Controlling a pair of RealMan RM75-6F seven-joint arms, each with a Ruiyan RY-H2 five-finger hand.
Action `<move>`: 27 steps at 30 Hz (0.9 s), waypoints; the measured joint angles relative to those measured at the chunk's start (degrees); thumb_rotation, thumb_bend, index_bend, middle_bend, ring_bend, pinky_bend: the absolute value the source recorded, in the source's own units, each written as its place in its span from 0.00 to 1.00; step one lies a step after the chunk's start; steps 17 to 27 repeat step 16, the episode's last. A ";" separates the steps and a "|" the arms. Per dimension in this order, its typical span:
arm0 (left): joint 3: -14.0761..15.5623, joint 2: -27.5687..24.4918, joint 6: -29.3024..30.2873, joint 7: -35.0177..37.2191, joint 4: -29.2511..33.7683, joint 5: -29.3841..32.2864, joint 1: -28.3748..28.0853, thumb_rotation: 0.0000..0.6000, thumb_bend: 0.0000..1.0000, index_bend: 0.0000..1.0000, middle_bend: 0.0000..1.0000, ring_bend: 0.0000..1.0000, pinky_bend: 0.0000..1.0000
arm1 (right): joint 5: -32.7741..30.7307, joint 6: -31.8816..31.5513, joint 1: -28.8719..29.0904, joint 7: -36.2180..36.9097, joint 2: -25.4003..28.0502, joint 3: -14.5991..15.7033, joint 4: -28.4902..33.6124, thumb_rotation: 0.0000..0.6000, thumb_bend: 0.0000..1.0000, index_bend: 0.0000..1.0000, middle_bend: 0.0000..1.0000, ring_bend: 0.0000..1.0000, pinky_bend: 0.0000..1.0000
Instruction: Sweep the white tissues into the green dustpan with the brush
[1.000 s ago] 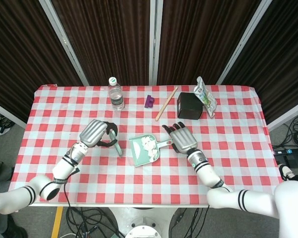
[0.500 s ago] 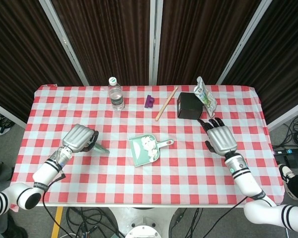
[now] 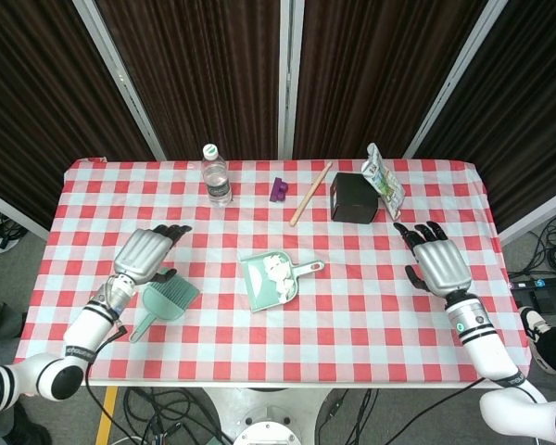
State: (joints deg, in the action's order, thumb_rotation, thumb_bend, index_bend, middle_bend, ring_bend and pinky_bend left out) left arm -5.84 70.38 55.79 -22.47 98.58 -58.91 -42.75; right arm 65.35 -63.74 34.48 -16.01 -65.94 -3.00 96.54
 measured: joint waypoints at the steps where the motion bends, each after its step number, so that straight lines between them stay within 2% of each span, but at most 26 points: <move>1: -0.04 -0.61 0.55 1.12 0.32 -0.20 0.66 1.00 0.26 0.13 0.19 0.24 0.47 | 0.42 -0.27 -0.39 0.40 0.58 0.03 0.11 1.00 0.37 0.07 0.26 0.14 0.12; 3: 0.03 -1.54 1.93 3.09 0.61 -0.59 2.22 1.00 0.26 0.13 0.19 0.24 0.45 | 1.65 -1.51 -1.63 1.72 1.83 0.14 0.25 1.00 0.37 0.11 0.28 0.15 0.14; 6: 0.63 -2.71 5.73 5.94 0.45 -1.56 5.86 1.00 0.26 0.14 0.19 0.24 0.41 | 4.39 -4.51 -4.01 4.65 3.25 0.55 -0.12 1.00 0.38 0.14 0.26 0.10 0.12; 9: 1.91 -3.54 10.82 8.27 -0.31 -2.76 10.52 1.00 0.23 0.14 0.19 0.22 0.36 | 7.58 -7.95 -6.95 9.50 4.51 1.25 -1.23 1.00 0.38 0.14 0.22 0.03 0.09; 16: 6.44 -4.38 24.32 12.97 -3.58 -5.70 23.90 1.00 0.20 0.16 0.19 0.18 0.28 | 13.34 -19.05 -17.25 21.78 5.59 3.41 -6.26 1.00 0.38 0.10 0.17 0.01 0.07; 27: 6.44 -4.38 24.32 12.97 -3.58 -5.70 23.90 1.00 0.20 0.16 0.19 0.18 0.28 | 13.34 -19.05 -17.25 21.78 5.59 3.41 -6.26 1.00 0.38 0.10 0.17 0.01 0.07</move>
